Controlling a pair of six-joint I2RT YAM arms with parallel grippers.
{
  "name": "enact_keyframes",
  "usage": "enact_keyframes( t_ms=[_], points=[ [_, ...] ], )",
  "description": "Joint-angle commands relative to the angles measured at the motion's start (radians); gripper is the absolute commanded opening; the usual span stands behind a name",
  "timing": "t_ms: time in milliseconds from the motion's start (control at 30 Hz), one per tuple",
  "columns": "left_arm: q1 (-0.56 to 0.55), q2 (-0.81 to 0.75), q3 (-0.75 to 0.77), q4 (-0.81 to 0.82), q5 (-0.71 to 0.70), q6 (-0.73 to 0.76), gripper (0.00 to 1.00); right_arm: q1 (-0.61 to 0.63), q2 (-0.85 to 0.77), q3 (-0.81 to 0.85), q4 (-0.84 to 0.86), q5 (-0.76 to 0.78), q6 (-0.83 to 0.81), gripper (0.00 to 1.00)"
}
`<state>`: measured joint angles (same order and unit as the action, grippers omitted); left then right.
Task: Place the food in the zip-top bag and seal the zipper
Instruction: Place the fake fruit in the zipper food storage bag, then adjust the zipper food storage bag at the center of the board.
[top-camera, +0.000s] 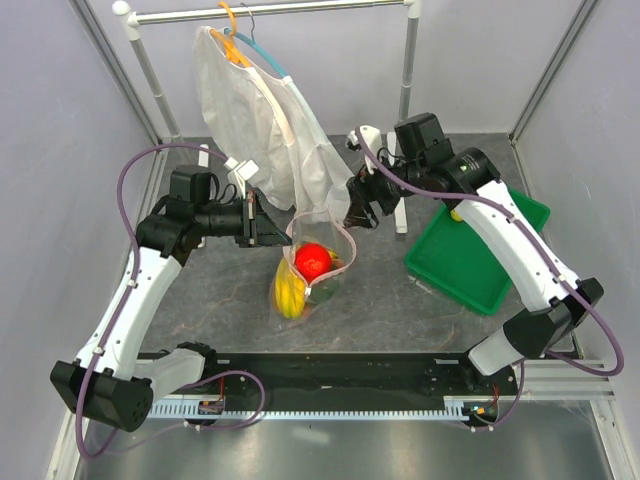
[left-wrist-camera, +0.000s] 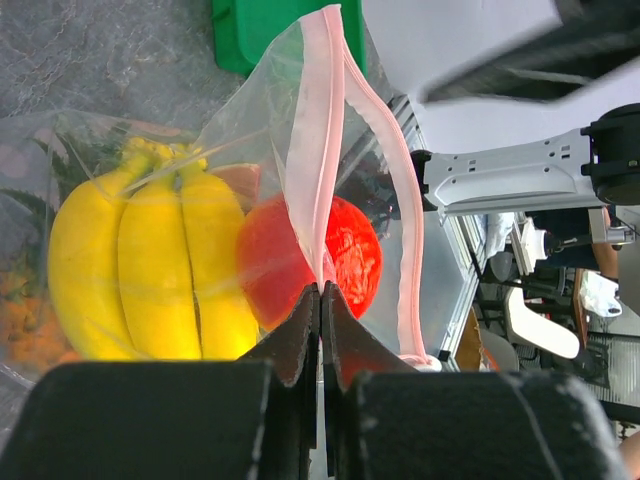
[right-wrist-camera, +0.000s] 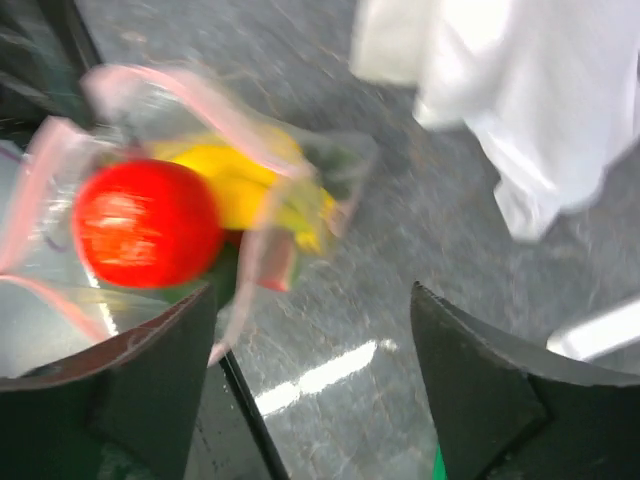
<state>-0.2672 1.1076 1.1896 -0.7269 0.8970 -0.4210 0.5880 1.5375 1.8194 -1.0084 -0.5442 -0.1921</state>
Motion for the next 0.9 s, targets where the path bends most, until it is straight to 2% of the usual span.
enact_keyframes(
  t_ms=[0,67,167,333,433,567,800,867],
  points=[
    [0.008,-0.032,0.002,0.007,0.03,0.037,0.02,-0.027,-0.033,-0.08,-0.013,-0.034,0.074,0.81],
    [0.006,-0.034,0.004,0.007,0.031,0.037,0.02,-0.027,-0.034,-0.11,-0.01,-0.092,0.091,0.73],
    [0.006,-0.04,0.005,0.006,0.025,0.041,0.02,-0.027,-0.039,-0.153,-0.012,-0.146,0.098,0.68],
    [0.006,-0.046,0.002,-0.005,0.008,0.048,0.02,-0.024,-0.05,-0.163,-0.015,-0.246,0.1,0.68],
    [0.006,-0.045,0.007,-0.008,0.006,0.051,0.02,-0.025,-0.059,-0.144,-0.01,-0.283,0.109,0.73],
    [0.006,-0.045,0.01,-0.009,0.006,0.051,0.02,-0.024,-0.083,-0.138,-0.012,-0.316,0.125,0.75],
    [0.008,-0.043,0.013,-0.006,0.017,0.045,0.02,0.033,-0.093,-0.259,0.002,-0.194,0.108,0.73],
    [0.008,-0.048,0.01,-0.008,0.019,0.05,0.02,0.045,-0.082,-0.267,0.019,-0.184,0.118,0.59]
  ],
)
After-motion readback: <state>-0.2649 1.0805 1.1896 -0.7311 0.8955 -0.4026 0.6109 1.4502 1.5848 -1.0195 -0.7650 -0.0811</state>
